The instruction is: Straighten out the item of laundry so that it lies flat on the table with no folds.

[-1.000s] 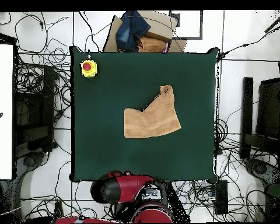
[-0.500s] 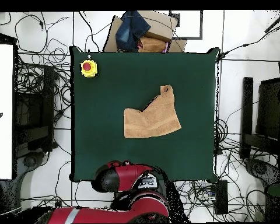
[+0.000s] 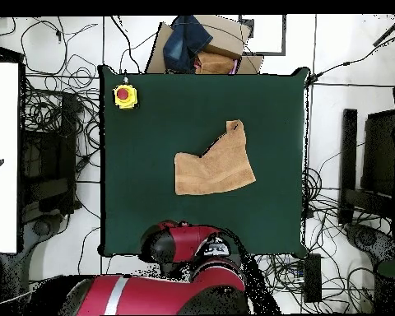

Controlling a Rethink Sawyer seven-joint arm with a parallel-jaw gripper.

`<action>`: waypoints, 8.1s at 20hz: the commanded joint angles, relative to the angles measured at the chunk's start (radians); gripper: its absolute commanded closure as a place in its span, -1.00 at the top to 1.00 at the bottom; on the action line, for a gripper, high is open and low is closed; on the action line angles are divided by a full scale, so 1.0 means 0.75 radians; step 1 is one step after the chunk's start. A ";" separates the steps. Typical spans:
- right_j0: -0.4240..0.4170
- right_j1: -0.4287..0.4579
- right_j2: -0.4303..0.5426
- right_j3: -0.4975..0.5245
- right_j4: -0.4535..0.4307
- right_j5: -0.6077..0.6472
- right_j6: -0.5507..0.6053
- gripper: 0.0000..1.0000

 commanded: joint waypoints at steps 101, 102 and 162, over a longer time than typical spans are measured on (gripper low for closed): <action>-0.008 0.303 -0.083 -0.893 0.110 0.433 0.270 1.00; -0.003 0.310 -0.090 -0.898 0.113 0.430 0.274 1.00; 0.147 0.506 -0.290 -0.955 0.399 0.249 0.357 1.00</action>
